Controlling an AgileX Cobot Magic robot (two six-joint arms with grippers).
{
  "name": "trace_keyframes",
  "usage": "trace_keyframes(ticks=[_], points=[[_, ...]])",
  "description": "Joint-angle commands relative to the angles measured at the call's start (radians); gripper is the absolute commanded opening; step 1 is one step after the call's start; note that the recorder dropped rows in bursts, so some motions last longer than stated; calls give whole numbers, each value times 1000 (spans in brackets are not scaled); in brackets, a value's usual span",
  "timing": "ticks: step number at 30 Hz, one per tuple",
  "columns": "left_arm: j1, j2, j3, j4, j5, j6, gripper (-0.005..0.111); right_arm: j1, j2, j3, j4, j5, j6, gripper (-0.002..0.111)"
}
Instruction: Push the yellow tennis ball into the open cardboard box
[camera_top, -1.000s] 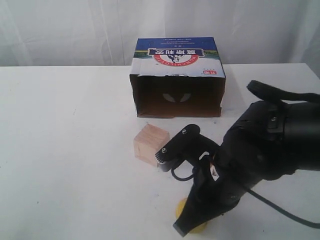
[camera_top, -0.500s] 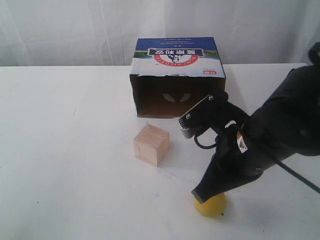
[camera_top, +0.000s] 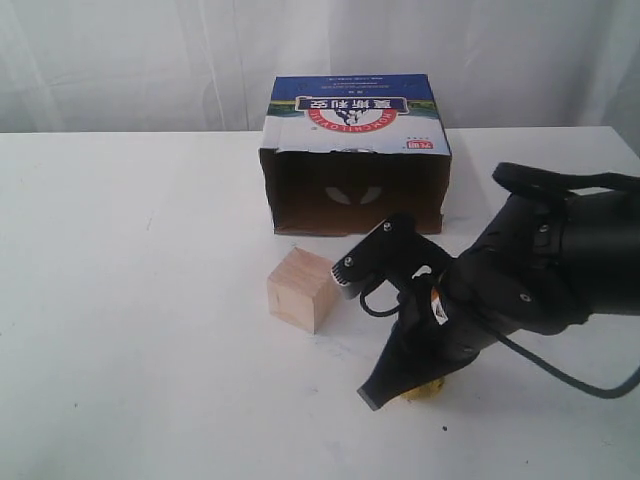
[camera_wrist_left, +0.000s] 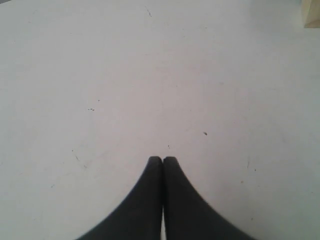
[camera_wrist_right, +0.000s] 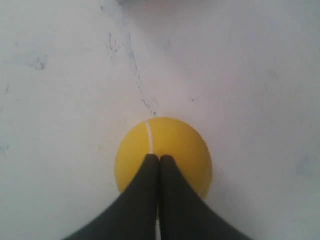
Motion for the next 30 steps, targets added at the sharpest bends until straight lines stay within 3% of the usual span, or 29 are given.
trace_keyframes(ticks=[1,16,30], points=[[-5,-5,4,3,10,2,0,-13,49,21,5,46,7,0],[-5,-5,4,3,10,2,0,-60,49,16,-59,46,15,0],[-5,-5,4,3,10,2,0,-93,-45,-145,-152,139,31,0]])
